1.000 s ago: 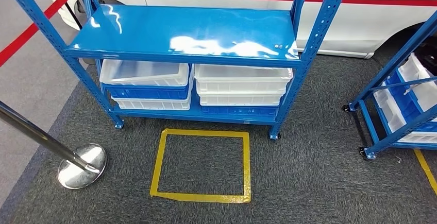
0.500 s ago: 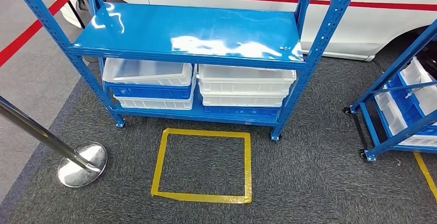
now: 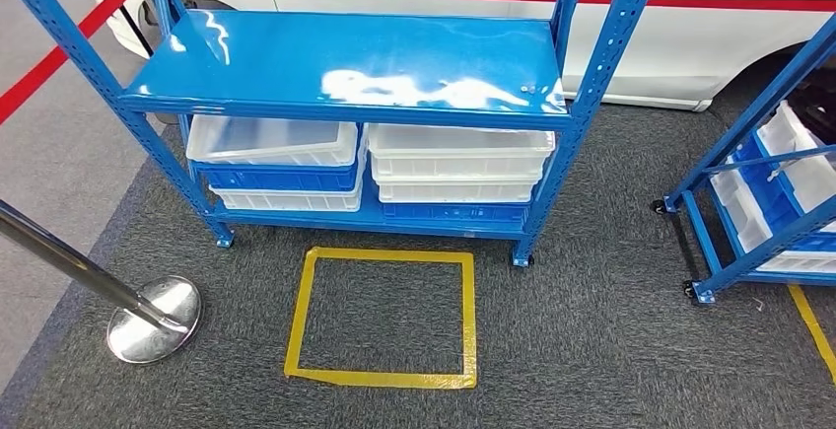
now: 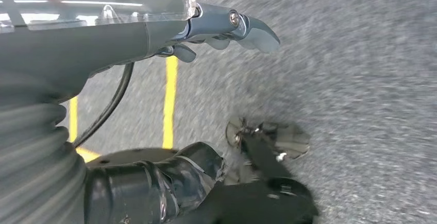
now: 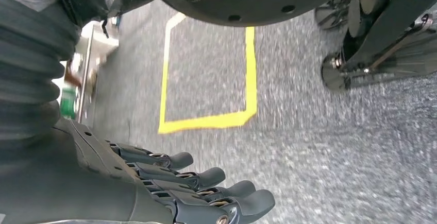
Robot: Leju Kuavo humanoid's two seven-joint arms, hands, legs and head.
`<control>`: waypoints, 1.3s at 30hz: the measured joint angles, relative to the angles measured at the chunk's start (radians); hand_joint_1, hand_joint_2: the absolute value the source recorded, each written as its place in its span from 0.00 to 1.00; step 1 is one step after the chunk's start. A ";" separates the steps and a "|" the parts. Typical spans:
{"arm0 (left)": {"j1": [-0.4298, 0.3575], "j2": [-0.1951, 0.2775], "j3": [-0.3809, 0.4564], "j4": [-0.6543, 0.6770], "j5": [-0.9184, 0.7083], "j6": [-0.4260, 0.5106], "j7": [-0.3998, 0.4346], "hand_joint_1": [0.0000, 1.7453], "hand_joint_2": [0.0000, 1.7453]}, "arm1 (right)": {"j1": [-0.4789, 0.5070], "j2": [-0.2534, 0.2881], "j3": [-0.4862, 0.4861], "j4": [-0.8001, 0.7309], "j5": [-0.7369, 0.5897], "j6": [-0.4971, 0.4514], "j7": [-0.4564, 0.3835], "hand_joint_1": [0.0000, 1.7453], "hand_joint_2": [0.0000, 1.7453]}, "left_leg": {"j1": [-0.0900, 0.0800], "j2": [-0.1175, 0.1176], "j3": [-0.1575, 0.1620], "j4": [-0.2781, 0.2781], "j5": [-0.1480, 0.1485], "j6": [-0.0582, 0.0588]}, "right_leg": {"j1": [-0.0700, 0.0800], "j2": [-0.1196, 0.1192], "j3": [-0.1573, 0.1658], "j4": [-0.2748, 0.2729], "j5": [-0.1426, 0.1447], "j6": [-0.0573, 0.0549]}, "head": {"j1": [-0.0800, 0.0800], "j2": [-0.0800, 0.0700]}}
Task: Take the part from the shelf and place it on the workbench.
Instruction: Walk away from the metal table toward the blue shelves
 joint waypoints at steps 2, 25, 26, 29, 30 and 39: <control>-0.001 0.000 0.000 0.000 -0.045 0.010 -0.019 0.00 0.50 | -0.001 0.000 -0.001 0.000 0.047 -0.014 -0.001 0.00 0.50 | -0.005 -0.001 0.007 -0.019 0.002 0.007 | 0.001 0.000 0.000 -0.001 0.000 0.011 | 0.000 0.000; 0.033 0.014 -0.066 0.000 -0.162 0.030 -0.069 0.00 1.00 | 0.003 -0.010 0.054 -0.016 0.157 -0.036 -0.007 0.00 1.00 | 0.002 0.002 -0.112 0.260 -0.143 -0.021 | -0.006 -0.004 -0.013 -0.002 0.010 -0.012 | -0.001 0.000; 0.042 0.017 -0.079 0.000 -0.142 0.026 -0.060 0.00 1.00 | 0.003 -0.012 0.068 -0.023 0.138 -0.032 -0.006 0.00 1.00 | 0.002 0.002 -0.112 0.261 -0.131 -0.020 | -0.005 -0.003 -0.012 -0.001 0.010 -0.012 | -0.001 0.000; 0.067 0.028 -0.119 0.000 -0.082 0.013 -0.034 0.00 1.00 | 0.002 -0.017 0.113 -0.045 0.081 -0.020 -0.004 0.00 1.00 | -0.001 0.002 -0.024 0.078 -0.033 -0.005 | -0.001 -0.001 -0.006 -0.001 0.007 -0.008 | -0.001 0.000; 0.074 0.032 -0.133 0.000 -0.063 0.009 -0.027 0.00 1.00 | 0.002 -0.019 0.129 -0.052 0.062 -0.017 -0.003 0.00 1.00 | -0.003 0.002 0.002 0.021 -0.014 0.001 | 0.001 -0.001 -0.006 0.000 0.006 -0.005 | -0.001 0.000; 0.101 0.065 -0.270 -0.016 0.114 -0.027 0.046 0.00 1.00 | 0.036 -0.049 0.282 -0.082 -0.112 0.017 0.012 0.00 1.00 | -0.002 0.007 0.022 -0.043 0.011 0.042 | -0.003 -0.002 -0.102 0.211 -0.118 0.036 | 0.001 0.000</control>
